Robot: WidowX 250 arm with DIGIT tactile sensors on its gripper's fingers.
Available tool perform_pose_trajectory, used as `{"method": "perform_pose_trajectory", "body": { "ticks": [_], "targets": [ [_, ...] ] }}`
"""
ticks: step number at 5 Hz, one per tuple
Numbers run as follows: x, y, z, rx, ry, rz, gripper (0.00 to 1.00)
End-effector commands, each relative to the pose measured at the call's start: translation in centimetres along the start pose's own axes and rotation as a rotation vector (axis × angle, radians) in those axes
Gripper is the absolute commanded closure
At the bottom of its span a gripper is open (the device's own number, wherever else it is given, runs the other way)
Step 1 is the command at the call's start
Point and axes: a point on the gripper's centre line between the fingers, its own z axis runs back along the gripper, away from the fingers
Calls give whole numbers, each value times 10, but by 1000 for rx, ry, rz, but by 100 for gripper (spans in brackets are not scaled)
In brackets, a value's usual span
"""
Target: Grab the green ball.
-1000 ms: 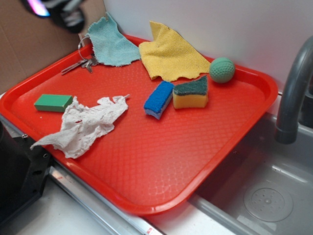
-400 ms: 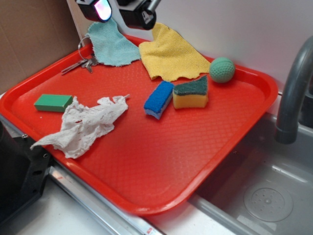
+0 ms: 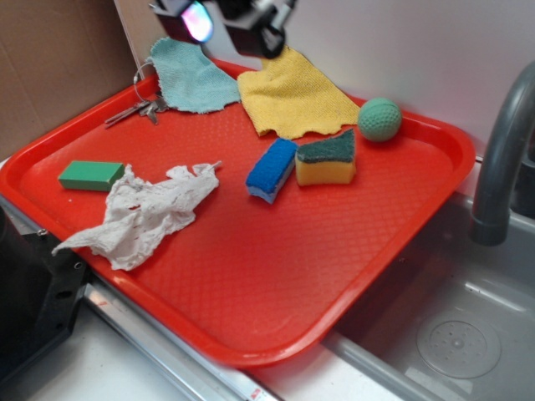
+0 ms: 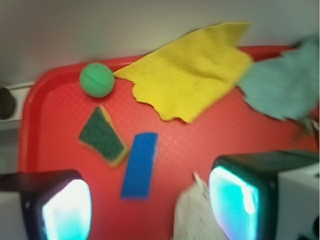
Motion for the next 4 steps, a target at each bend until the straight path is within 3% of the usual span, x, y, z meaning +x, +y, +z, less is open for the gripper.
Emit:
{"method": "perform_pose_trajectory", "body": {
  "ticks": [1, 4],
  "targets": [
    [-4, -12, -19, -15, -66, -32, 0],
    [1, -17, -25, 27, -44, -17, 0]
  ]
}}
